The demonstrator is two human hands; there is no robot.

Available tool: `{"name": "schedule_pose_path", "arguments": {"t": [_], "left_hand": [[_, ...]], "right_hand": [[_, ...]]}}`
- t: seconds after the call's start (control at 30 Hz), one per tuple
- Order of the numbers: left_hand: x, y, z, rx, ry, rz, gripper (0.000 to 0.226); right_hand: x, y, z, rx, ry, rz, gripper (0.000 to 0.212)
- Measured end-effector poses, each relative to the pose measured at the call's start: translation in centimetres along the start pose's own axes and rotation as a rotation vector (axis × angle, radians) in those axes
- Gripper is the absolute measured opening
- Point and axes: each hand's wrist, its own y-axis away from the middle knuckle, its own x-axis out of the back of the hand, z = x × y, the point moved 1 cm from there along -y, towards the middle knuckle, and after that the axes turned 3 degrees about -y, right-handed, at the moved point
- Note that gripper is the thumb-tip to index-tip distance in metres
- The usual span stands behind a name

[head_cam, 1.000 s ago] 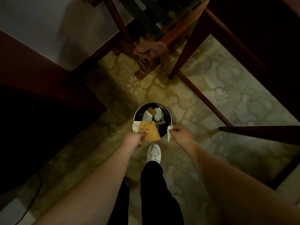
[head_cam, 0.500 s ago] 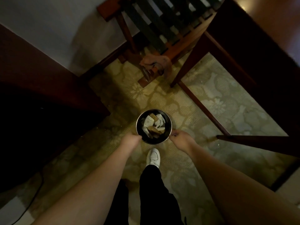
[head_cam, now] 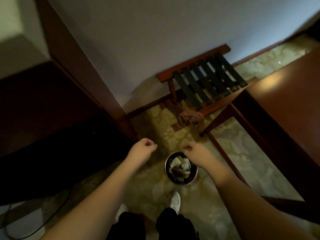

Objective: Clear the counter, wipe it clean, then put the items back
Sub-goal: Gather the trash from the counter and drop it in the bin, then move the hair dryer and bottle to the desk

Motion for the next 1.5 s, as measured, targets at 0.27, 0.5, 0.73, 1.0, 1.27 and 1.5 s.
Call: {"name": "schedule_pose_path", "arguments": {"t": [0.27,0.5,0.73,1.0,1.27,1.5], "left_hand": [[11.3,11.5,5.3,-0.2,0.214,0.268,0.008],[21.1,20.2,6.0,-0.338,0.378,0.549,0.005],[32.0,23.8,5.3,-0.43,0.375,0.832,0.007],[43.0,21.4,7.6,-0.324,0.138,0.894,0.02],[48.2,15.0,9.3,-0.146,-0.074,0.708,0.027],[50.1,11.9,9.3,-0.096,-0.17,0.59,0.041]], "right_hand": [[5.3,7.2,-16.1,0.446,0.111,0.149,0.028],[8.8,14.3,-27.9,0.829,0.146,0.173,0.016],[9.6,15.7,-38.7,1.039,0.191,0.2,0.021],[10.6,13.4,-50.5,1.042,0.257,0.367,0.03],[11.8,9.8,-60.3,0.855,-0.075,0.378,0.049],[12.5,7.5,-64.5,0.742,-0.404,0.445,0.057]]}}
